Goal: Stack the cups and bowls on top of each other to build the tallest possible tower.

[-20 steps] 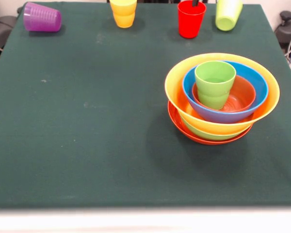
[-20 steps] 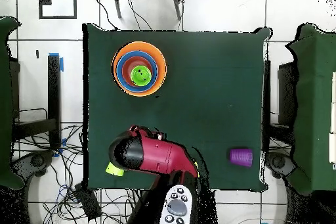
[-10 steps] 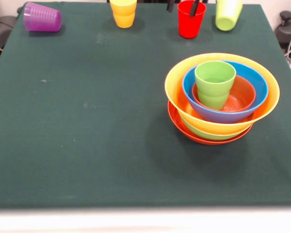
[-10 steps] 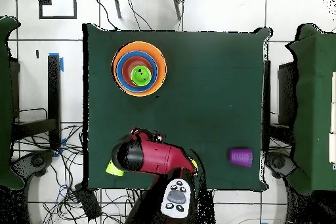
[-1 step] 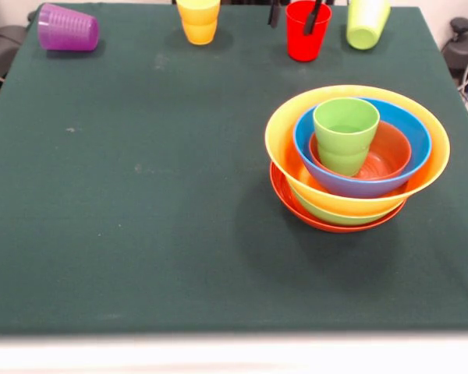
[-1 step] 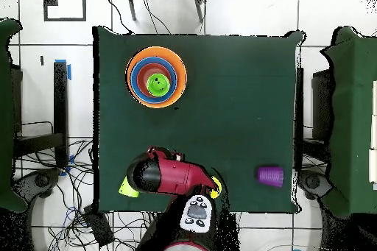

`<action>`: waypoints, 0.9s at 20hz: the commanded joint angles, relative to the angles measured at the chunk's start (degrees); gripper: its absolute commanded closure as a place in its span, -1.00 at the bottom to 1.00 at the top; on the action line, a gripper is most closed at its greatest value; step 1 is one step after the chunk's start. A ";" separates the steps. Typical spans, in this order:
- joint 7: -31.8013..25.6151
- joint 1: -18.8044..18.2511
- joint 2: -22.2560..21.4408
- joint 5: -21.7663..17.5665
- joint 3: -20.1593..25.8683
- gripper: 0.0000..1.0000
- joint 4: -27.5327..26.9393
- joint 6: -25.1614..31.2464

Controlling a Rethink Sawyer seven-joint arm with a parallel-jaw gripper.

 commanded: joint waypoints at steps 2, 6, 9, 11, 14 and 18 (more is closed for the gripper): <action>4.65 -0.80 -0.52 -3.24 5.53 -1.00 1.73 1.44; 2.66 -3.09 -10.01 -2.37 8.38 -1.00 5.97 8.97; 1.20 -4.70 -14.29 -1.36 10.11 -1.00 6.42 14.22; 1.20 -5.63 -14.34 -1.22 11.43 -1.00 6.78 13.57; 2.47 -6.81 -12.80 -1.23 14.23 -1.00 8.67 9.27; 3.51 -6.69 -9.27 -2.93 15.25 -1.00 8.78 4.74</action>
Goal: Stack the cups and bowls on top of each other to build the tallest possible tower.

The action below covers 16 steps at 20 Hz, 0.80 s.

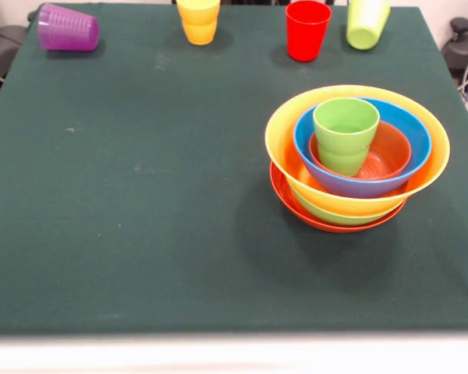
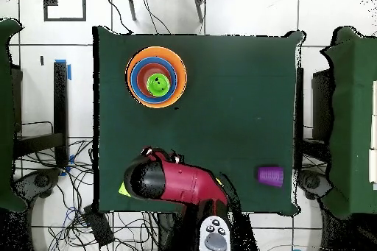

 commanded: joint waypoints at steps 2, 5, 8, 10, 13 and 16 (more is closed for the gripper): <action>3.85 0.42 4.82 -4.13 7.64 -1.00 4.05 -3.21; 4.49 1.04 6.87 -5.45 6.58 -1.00 4.36 -5.60; 5.66 2.25 8.00 -6.04 5.30 -1.00 4.07 -6.91; 6.19 2.44 8.04 -6.62 5.11 -1.00 5.29 -8.40; 6.62 2.68 8.00 -7.42 4.43 -1.00 6.45 -10.00; 6.92 2.86 8.70 -7.73 4.09 -1.00 6.56 -10.99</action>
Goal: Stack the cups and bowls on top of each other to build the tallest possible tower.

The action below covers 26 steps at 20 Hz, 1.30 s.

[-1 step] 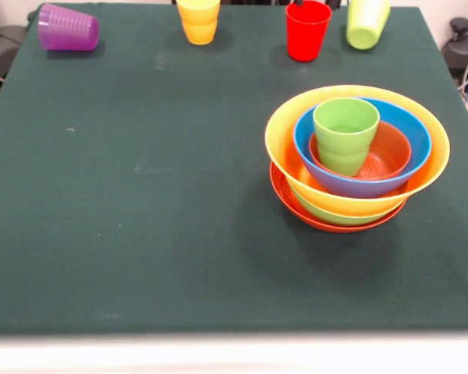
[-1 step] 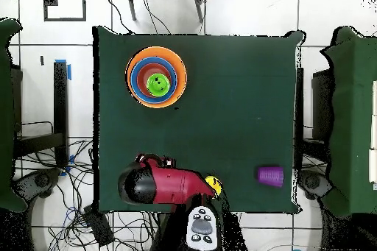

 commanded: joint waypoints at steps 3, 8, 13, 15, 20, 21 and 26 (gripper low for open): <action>7.14 1.94 5.12 -4.22 1.33 -1.00 3.61 -4.75; 7.15 1.58 7.37 -4.56 1.02 -1.00 2.42 -6.54; 7.43 1.50 10.87 -4.92 0.35 -1.00 0.75 -9.51; 7.42 1.58 11.84 -4.91 0.02 -1.00 0.27 -10.27; 7.58 2.10 12.62 -4.38 -0.54 -1.00 0.01 -11.17; 7.52 2.05 12.71 -4.38 -0.65 -1.00 0.07 -11.26; 7.24 1.82 15.29 -4.11 -1.08 -1.00 -1.54 -12.59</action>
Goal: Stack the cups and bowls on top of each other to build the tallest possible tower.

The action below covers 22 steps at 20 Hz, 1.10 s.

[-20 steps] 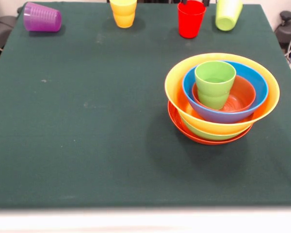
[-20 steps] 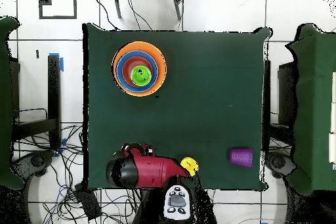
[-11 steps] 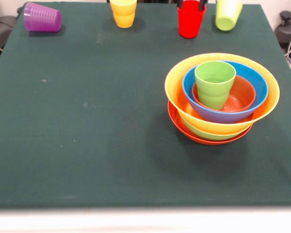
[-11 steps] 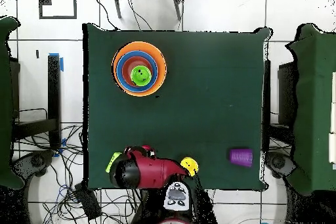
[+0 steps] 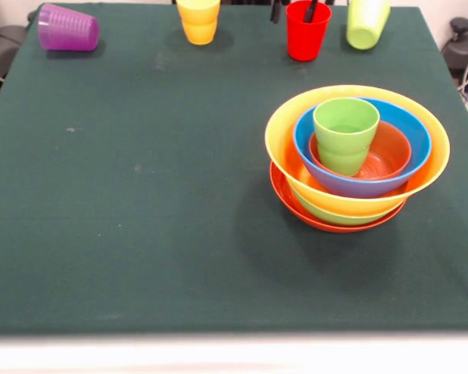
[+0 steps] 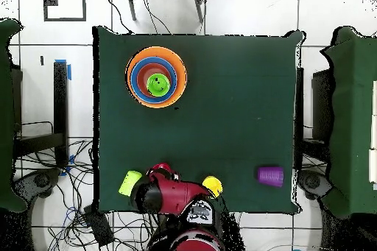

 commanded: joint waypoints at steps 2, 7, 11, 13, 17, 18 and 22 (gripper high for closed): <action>7.16 0.67 4.59 -1.97 2.40 -1.00 -3.08 -3.58; 6.60 0.06 6.42 -1.98 2.74 -1.00 -4.90 -4.21; 7.08 0.18 7.71 -2.48 2.55 -1.00 -4.67 -7.03; 6.91 0.55 7.85 -2.68 2.02 -1.00 -4.76 -7.88; 6.85 1.60 8.03 -2.44 1.14 1.00 -4.60 -8.78; 6.70 1.50 7.96 -2.44 1.20 1.00 -4.61 -8.70; 6.46 1.91 7.57 -2.16 0.90 1.00 -4.66 -8.56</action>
